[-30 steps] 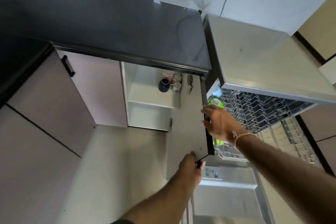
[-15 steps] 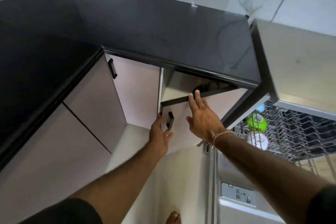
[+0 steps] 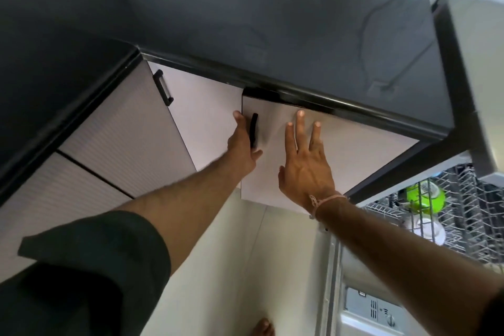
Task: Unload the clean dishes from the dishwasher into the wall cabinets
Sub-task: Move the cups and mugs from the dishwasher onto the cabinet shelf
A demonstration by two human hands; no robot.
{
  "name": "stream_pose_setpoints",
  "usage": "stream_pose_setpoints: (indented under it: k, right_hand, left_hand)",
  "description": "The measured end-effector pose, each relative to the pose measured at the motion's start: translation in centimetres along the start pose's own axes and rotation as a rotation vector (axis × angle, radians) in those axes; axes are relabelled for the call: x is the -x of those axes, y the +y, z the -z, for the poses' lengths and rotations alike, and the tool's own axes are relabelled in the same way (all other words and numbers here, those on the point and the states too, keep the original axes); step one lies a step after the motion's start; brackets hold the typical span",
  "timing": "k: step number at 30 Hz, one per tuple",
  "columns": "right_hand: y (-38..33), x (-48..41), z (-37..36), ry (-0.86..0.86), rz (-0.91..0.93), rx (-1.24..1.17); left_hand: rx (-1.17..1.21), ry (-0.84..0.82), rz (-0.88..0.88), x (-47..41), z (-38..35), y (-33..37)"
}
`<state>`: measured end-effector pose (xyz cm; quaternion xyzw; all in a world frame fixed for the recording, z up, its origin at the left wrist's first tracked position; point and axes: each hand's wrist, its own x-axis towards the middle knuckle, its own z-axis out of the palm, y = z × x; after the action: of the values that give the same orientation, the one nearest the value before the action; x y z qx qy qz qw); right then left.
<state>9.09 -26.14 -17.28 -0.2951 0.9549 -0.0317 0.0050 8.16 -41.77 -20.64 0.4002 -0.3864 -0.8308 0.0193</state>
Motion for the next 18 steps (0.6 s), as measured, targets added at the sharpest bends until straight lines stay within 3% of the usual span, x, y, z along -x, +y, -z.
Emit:
stream_pose_setpoints:
  k: [8,18]
  right_hand:
    - [2.7,-1.6,0.1,-0.079,0.034,-0.022]
    - [6.4,6.1,1.9,-0.061,-0.106,-0.380]
  left_hand:
    - [-0.010,-0.038,0.000,-1.2,-3.0,1.6]
    - [-0.004,-0.050,-0.041,-0.3,-1.0,-2.2]
